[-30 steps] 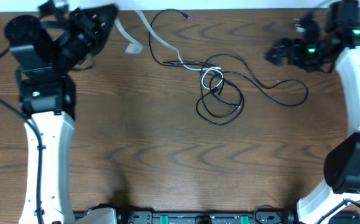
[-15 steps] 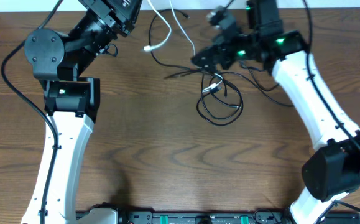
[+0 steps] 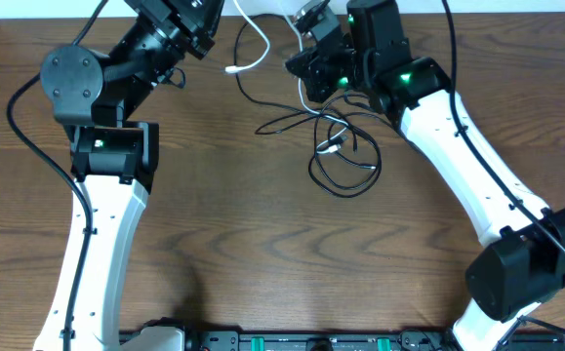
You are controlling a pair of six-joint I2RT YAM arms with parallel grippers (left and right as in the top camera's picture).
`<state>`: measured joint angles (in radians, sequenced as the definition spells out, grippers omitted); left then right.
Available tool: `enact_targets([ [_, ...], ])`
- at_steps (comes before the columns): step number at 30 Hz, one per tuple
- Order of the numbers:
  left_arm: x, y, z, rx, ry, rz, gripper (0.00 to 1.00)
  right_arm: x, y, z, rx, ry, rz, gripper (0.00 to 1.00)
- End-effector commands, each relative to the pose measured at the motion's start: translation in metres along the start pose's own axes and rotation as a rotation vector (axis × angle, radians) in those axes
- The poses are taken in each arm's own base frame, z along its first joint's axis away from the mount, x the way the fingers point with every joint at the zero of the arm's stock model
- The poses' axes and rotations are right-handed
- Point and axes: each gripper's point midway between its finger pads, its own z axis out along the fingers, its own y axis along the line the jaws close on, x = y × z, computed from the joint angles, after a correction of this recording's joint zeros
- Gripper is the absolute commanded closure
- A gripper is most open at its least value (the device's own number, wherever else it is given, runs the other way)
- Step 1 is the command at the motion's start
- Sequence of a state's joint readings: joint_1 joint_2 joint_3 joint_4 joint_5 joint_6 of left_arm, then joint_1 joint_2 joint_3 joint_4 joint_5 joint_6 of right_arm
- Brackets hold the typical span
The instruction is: Untangle cables
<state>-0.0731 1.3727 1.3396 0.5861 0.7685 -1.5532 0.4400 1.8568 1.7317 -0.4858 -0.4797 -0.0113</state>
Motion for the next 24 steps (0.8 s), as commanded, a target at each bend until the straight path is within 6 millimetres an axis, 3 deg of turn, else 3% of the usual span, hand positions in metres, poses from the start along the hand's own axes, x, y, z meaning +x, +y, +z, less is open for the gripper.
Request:
enact_targets([
  [1, 0.002, 0.013, -0.003, -0.067, 0.028, 0.121, 0.93, -0.037, 0.004, -0.043, 0.037, -0.111, 0.038, 0.99],
  [3, -0.004, 0.046, -0.010, -0.192, 0.015, 0.140, 0.93, -0.051, 0.006, -0.066, 0.051, -0.161, 0.025, 0.99],
  [7, -0.015, 0.125, -0.045, -0.530, -0.031, 0.152, 0.93, -0.083, 0.005, -0.123, 0.146, -0.288, 0.056, 0.99],
  [10, -0.013, 0.160, -0.068, -0.700, -0.041, 0.148, 0.92, -0.102, 0.011, -0.162, 0.177, -0.377, 0.035, 0.99],
  [14, -0.005, 0.177, -0.082, -0.788, 0.010, 0.176, 0.92, -0.129, 0.022, -0.204, 0.181, -0.517, 0.022, 0.99],
  [17, 0.000, 0.183, -0.087, -0.817, 0.027, 0.163, 0.84, -0.152, 0.036, -0.229, 0.161, -0.631, -0.001, 0.99],
  [21, 0.004, 0.188, -0.093, -0.844, 0.049, 0.163, 0.83, -0.182, 0.053, -0.262, 0.143, -0.796, -0.063, 0.99],
  [24, 0.007, 0.191, -0.096, -0.860, 0.060, 0.156, 0.83, -0.194, 0.056, -0.281, 0.148, -0.878, -0.032, 0.99],
])
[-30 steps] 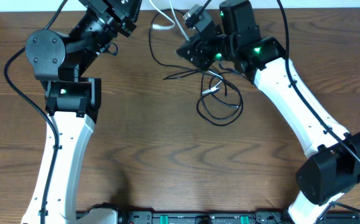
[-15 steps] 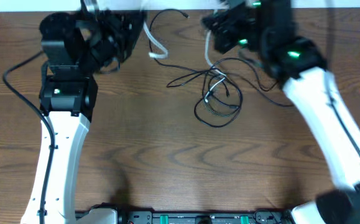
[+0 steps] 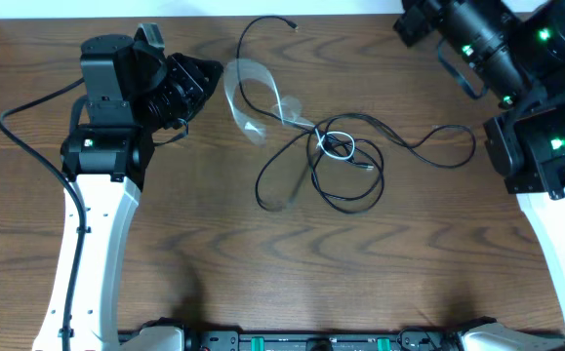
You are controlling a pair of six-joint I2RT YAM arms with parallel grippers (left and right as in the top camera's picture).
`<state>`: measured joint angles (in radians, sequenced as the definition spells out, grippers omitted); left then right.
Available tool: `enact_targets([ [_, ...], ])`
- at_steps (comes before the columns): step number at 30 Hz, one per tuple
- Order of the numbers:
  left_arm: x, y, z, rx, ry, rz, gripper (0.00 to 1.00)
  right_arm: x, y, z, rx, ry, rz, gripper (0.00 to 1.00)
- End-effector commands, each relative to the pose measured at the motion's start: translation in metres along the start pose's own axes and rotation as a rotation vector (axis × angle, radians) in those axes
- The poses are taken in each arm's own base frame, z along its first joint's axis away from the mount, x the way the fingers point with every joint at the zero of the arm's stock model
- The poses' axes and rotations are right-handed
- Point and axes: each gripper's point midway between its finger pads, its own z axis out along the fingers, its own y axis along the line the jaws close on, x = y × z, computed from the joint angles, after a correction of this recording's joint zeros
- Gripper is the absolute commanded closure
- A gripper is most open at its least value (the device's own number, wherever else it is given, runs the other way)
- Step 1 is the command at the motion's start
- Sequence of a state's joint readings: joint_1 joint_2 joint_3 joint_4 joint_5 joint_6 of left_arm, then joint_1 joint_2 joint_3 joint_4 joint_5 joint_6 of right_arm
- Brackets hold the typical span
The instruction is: Untangle cables
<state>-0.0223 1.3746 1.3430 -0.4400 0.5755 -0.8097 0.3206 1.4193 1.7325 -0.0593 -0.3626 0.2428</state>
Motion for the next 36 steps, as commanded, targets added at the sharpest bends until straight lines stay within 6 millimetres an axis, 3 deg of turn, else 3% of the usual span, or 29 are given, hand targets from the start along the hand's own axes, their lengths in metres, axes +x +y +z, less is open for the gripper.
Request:
enact_targets([
  [1, -0.001, 0.001, -0.002, -0.013, -0.007, 0.050, 0.83, -0.022, -0.003, -0.009, 0.040, -0.061, 0.052, 0.99],
  [4, 0.000, 0.002, -0.002, -0.016, -0.002, 0.047, 0.86, -0.010, -0.006, -0.009, 0.054, -0.008, 0.071, 0.99],
  [8, 0.004, -0.005, -0.002, 0.018, 0.024, 0.051, 0.92, 0.043, -0.021, -0.008, 0.111, 0.182, 0.059, 0.94],
  [10, 0.003, -0.010, -0.002, 0.043, 0.026, 0.062, 0.92, 0.076, -0.030, -0.006, 0.127, 0.293, 0.037, 0.81],
  [11, 0.001, -0.011, -0.002, 0.045, 0.017, 0.067, 0.92, 0.101, -0.037, -0.005, 0.139, 0.372, 0.045, 0.65],
  [16, -0.004, -0.003, -0.001, 0.000, -0.021, 0.194, 0.83, 0.184, -0.055, -0.006, 0.175, 0.623, 0.138, 0.41],
  [19, -0.005, 0.020, 0.003, -0.122, -0.033, 0.309, 0.73, 0.219, -0.059, -0.011, 0.182, 0.730, 0.188, 0.25],
  [22, 0.002, 0.053, 0.017, -0.271, 0.004, 0.371, 0.70, 0.234, -0.055, -0.013, 0.166, 0.777, 0.238, 0.14],
  [26, 0.032, 0.076, 0.054, -0.321, 0.155, 0.456, 0.65, 0.236, -0.045, -0.014, 0.115, 0.792, 0.265, 0.01],
  [30, 0.056, 0.089, 0.082, -0.366, 0.294, 0.486, 0.65, 0.241, -0.043, -0.020, 0.116, 0.825, 0.281, 0.01],
  [36, 0.076, 0.121, 0.116, -0.580, 0.438, 0.544, 0.65, 0.246, -0.042, -0.026, 0.123, 0.855, 0.295, 0.01],
])
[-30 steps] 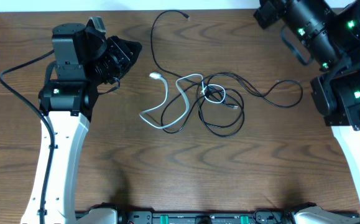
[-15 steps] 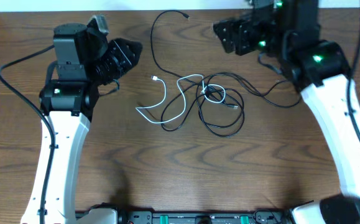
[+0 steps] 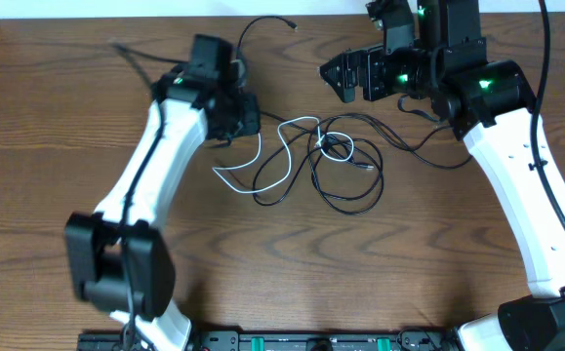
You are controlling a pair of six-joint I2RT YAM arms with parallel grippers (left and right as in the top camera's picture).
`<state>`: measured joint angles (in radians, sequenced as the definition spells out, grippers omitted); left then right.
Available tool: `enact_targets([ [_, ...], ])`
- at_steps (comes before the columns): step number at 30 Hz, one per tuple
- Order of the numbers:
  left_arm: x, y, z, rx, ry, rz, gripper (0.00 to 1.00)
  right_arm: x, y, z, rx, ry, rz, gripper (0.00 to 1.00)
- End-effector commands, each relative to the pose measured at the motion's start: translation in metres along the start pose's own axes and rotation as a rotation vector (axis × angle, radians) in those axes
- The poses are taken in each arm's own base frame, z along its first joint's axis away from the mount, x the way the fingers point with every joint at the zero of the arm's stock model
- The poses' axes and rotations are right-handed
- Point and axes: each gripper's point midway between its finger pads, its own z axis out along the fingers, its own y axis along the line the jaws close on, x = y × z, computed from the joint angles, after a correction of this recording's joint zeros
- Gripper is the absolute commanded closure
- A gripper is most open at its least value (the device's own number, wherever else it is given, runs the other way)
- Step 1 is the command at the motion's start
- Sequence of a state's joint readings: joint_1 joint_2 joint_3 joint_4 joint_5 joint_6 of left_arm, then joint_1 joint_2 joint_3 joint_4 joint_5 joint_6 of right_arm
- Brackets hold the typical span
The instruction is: Untangle cables
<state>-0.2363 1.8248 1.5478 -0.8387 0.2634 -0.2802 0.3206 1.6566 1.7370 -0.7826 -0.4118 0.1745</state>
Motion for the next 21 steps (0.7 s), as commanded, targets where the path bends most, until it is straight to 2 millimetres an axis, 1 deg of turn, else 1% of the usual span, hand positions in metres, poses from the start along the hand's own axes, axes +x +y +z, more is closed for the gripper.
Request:
enact_targets([
  [1, -0.011, -0.001, 0.020, -0.099, -0.008, 0.091, 0.61, -0.004, 0.005, -0.009, -0.015, -0.014, -0.007, 0.01],
  [2, -0.010, -0.002, 0.032, -0.106, 0.003, 0.100, 0.56, -0.002, 0.005, -0.009, -0.014, -0.007, -0.004, 0.01],
  [6, -0.009, -0.004, 0.064, -0.110, 0.025, 0.112, 0.56, 0.007, 0.002, -0.009, -0.001, 0.028, 0.009, 0.01],
  [8, -0.008, -0.004, 0.079, -0.110, 0.035, 0.091, 0.56, 0.009, 0.001, -0.009, 0.003, 0.038, 0.004, 0.01],
  [10, -0.006, -0.005, 0.090, -0.103, 0.048, 0.077, 0.56, 0.010, 0.001, -0.009, 0.005, 0.042, 0.006, 0.01],
  [12, 0.000, -0.014, 0.100, -0.048, 0.079, 0.078, 0.56, 0.011, 0.001, -0.009, 0.006, 0.043, 0.007, 0.01],
  [14, 0.004, -0.020, 0.104, -0.012, 0.098, 0.078, 0.56, 0.010, 0.001, -0.009, 0.005, 0.043, 0.003, 0.01],
  [17, 0.006, -0.028, 0.106, 0.022, 0.108, 0.081, 0.55, 0.010, 0.001, -0.009, 0.005, 0.043, -0.002, 0.01],
  [21, 0.007, -0.032, 0.106, 0.032, 0.107, 0.088, 0.56, 0.011, 0.001, -0.009, 0.005, 0.044, -0.004, 0.01],
])
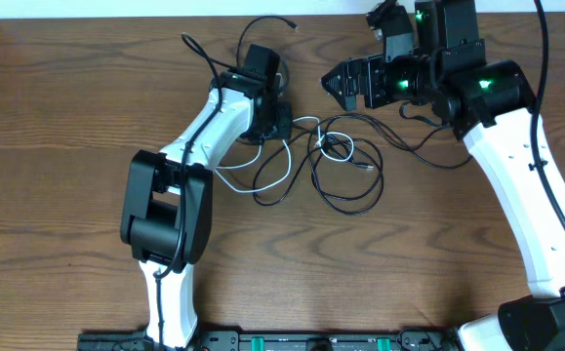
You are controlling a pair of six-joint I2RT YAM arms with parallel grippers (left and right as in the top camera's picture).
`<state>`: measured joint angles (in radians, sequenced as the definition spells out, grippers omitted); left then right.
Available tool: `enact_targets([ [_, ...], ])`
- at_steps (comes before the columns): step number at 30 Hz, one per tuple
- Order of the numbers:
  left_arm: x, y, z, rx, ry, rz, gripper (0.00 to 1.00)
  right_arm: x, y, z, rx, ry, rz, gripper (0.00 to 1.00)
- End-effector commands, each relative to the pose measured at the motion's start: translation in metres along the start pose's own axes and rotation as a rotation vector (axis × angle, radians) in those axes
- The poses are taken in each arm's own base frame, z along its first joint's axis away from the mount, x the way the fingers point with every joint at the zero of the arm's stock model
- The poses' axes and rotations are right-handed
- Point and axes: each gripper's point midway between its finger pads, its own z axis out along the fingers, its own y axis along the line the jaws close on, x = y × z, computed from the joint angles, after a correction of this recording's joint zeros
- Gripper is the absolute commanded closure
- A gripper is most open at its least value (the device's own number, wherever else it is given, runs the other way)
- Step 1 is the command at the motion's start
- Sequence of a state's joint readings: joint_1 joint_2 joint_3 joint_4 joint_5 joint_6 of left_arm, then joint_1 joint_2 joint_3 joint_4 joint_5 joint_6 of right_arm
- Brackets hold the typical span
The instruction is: Untangle cables
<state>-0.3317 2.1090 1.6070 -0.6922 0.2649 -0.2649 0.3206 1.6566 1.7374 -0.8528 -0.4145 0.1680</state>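
A white cable [262, 164] lies in loops left of centre, its right end running into a knot [337, 145] of black cable. The black cable [352, 200] loops below the knot, trails right toward the right arm [428, 154], and another strand arcs up to a plug at the far edge [290, 21]. My left gripper [276, 125] is low over the white cable's upper bend; its jaws are hidden under the wrist. My right gripper [333, 82] hovers just above and beyond the knot, and its dark fingers are hard to read.
The wooden table's far edge [165, 19] runs along the top. The left arm's own black lead [196, 49] curls behind its forearm. A black rail [302, 341] lines the near edge.
My left gripper has moved right, from beside the white cable's left loop to its upper bend near the knot. The right gripper and the cables have hardly shifted.
Both grippers were first at the far edge, with the white cable up there beside them. Then the arms stood apart at the sides and the white cable was blurred left of the knot. Later it lay spread out, with both grippers back near it.
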Motion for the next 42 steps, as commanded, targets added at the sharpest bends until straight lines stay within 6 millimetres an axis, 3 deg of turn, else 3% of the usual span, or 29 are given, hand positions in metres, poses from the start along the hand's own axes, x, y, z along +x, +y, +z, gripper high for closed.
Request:
enact_targets([
  [1, -0.001, -0.009, 0.001, 0.033, 0.005, 0.002, 0.56, -0.005, 0.003, -0.009, -0.002, -0.019, -0.025, 0.01],
  [7, 0.004, -0.007, 0.003, 0.027, 0.020, -0.006, 0.56, -0.005, 0.003, -0.009, -0.002, -0.019, -0.025, 0.01],
  [12, 0.023, -0.005, 0.021, 0.012, 0.075, -0.019, 0.57, -0.004, 0.003, -0.009, -0.002, -0.018, -0.025, 0.01],
  [14, 0.023, -0.005, 0.023, 0.012, 0.075, -0.017, 0.75, -0.005, 0.003, -0.009, -0.002, -0.019, -0.025, 0.01],
  [15, 0.021, -0.006, 0.023, 0.015, 0.067, -0.015, 0.90, -0.004, 0.003, -0.009, -0.002, -0.019, -0.025, 0.01],
  [19, 0.010, -0.010, 0.019, 0.029, 0.030, -0.009, 0.93, -0.003, 0.002, -0.009, -0.001, -0.012, -0.025, 0.01],
  [23, -0.006, -0.022, -0.005, 0.051, -0.026, -0.013, 0.93, -0.001, 0.002, -0.009, 0.000, -0.007, -0.050, 0.01],
  [27, -0.023, -0.043, -0.056, 0.113, -0.134, 0.016, 0.92, 0.000, -0.006, -0.008, 0.047, -0.004, -0.045, 0.01],
  [31, -0.034, -0.071, -0.128, 0.208, -0.284, 0.054, 0.93, 0.010, -0.019, -0.003, 0.103, 0.035, -0.017, 0.01],
  [39, -0.035, -0.123, -0.277, 0.415, -0.620, 0.137, 0.92, 0.038, -0.037, 0.042, 0.086, 0.146, 0.089, 0.01],
  [42, -0.026, -0.138, -0.319, 0.470, -0.715, 0.184, 0.93, 0.040, -0.043, 0.060, 0.071, 0.159, 0.096, 0.01],
])
